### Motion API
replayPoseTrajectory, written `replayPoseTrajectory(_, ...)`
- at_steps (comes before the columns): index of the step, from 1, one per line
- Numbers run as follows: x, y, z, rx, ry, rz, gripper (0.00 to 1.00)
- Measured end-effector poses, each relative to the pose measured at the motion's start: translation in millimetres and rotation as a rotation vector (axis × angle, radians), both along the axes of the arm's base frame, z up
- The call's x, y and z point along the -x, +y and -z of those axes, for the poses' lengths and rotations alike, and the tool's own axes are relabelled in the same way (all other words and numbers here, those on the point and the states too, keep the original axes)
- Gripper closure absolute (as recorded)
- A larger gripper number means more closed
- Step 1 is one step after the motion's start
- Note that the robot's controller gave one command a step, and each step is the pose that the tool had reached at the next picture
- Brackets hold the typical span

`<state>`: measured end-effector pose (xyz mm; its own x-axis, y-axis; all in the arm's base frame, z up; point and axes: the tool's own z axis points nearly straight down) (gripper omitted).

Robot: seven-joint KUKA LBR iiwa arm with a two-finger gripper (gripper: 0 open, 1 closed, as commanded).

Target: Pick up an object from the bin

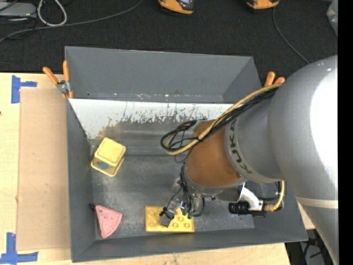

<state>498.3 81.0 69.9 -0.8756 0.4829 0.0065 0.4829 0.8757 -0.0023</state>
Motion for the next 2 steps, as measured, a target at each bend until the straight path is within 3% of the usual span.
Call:
replayPoseTrajectory(1, -29.9, 33.7, -2.6, 0.002, -0.008, 0.012, 0.0)
replayPoseTrajectory(2, -39.5, -4.4, -2.0, -0.001, 0.003, 0.177, 1.0)
